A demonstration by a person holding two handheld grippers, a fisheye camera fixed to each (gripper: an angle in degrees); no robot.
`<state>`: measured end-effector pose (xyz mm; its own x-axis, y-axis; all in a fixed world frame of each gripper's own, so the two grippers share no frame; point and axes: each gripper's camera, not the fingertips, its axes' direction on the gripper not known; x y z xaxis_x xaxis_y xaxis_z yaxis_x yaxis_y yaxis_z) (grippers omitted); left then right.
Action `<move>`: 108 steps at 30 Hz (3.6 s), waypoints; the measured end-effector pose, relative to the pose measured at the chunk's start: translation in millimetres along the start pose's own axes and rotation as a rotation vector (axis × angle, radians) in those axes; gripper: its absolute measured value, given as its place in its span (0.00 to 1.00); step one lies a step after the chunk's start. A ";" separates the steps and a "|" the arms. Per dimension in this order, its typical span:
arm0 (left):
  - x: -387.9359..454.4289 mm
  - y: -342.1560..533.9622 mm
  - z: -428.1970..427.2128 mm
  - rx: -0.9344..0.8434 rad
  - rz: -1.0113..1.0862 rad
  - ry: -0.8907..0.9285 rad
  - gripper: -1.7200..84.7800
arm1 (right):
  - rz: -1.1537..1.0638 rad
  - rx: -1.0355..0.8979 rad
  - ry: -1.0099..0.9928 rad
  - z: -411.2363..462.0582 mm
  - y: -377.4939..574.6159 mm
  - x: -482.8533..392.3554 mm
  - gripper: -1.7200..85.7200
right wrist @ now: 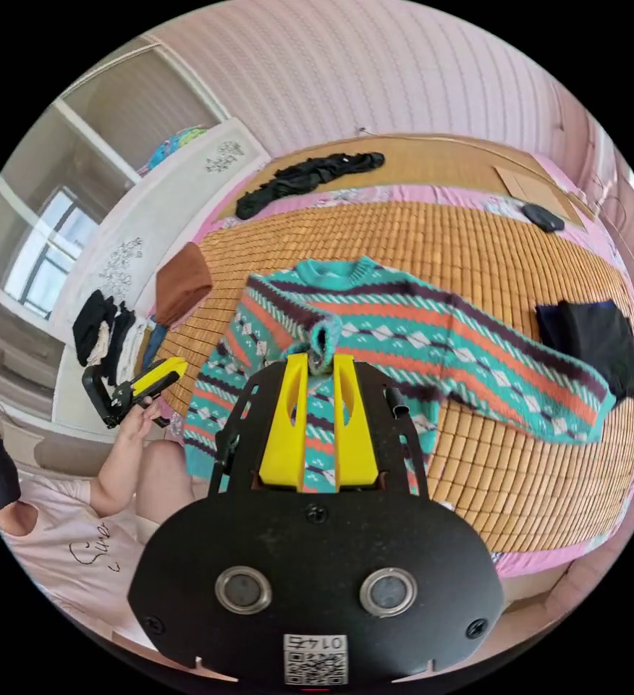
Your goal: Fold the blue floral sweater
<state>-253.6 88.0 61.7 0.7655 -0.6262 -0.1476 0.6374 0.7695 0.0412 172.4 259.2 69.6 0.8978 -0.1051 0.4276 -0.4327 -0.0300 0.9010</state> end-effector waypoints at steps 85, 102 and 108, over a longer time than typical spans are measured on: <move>821.5 -534.6 420.7 -0.164 0.835 0.201 0.14 | 0.696 0.613 -0.277 45.2 374.8 659.5 0.07; 855.7 -508.9 433.2 -0.149 0.945 0.079 0.08 | 0.693 0.602 -0.306 49.8 346.1 638.9 0.06; 788.3 -516.2 392.0 -0.098 0.862 0.087 0.08 | 0.575 0.686 -0.330 37.4 322.2 603.4 0.05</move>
<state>55.3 -852.0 311.4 0.9656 0.1881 -0.1796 -0.1745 0.9806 0.0890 571.7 149.0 615.3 0.5094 -0.5576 0.6555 -0.8486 -0.4518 0.2752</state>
